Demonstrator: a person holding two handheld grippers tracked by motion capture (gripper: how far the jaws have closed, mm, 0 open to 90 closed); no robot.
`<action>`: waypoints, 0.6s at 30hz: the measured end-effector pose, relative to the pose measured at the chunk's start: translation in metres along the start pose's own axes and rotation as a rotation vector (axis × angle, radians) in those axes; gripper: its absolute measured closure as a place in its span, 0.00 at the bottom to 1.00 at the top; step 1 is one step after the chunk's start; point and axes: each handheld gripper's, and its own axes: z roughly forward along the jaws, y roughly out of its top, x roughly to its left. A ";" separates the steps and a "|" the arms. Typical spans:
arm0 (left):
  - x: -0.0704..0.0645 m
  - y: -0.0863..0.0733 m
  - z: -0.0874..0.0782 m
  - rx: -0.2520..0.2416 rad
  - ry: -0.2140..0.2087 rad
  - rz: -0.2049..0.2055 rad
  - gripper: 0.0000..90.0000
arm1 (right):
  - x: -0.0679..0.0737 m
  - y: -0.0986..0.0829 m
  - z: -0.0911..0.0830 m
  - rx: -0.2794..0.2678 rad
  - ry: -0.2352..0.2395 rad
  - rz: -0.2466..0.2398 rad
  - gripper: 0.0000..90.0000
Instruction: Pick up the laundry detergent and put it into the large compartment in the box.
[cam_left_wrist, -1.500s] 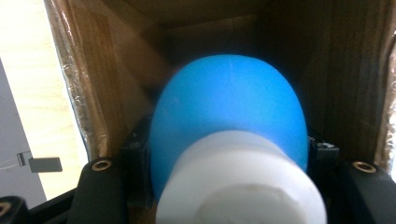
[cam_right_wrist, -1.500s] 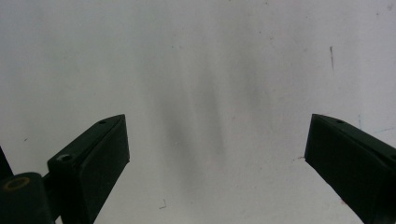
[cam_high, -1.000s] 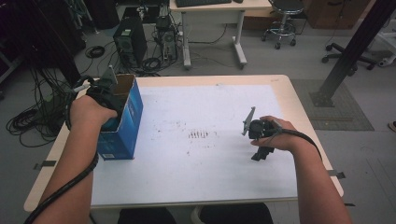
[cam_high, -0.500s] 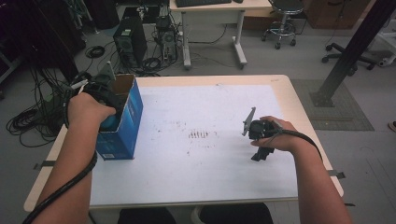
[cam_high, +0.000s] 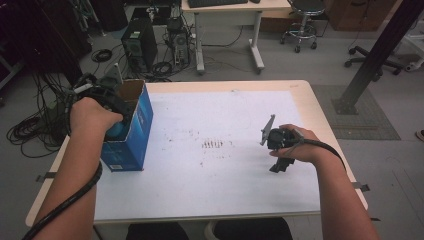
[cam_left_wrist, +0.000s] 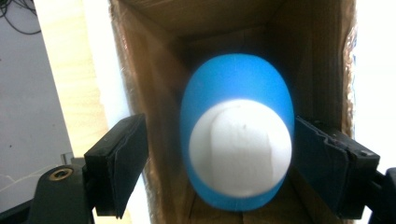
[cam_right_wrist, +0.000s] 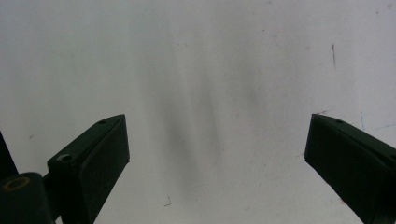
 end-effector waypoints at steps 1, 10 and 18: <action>0.001 0.000 -0.001 0.000 0.000 0.002 0.21 | 0.000 0.000 -0.001 0.001 -0.002 0.006 0.07; 0.002 -0.004 -0.007 0.005 -0.011 0.014 0.13 | 0.001 0.000 -0.002 -0.004 -0.004 0.006 0.07; 0.003 -0.005 -0.021 -0.003 -0.023 0.032 0.06 | 0.002 0.000 -0.006 -0.007 -0.009 0.002 0.07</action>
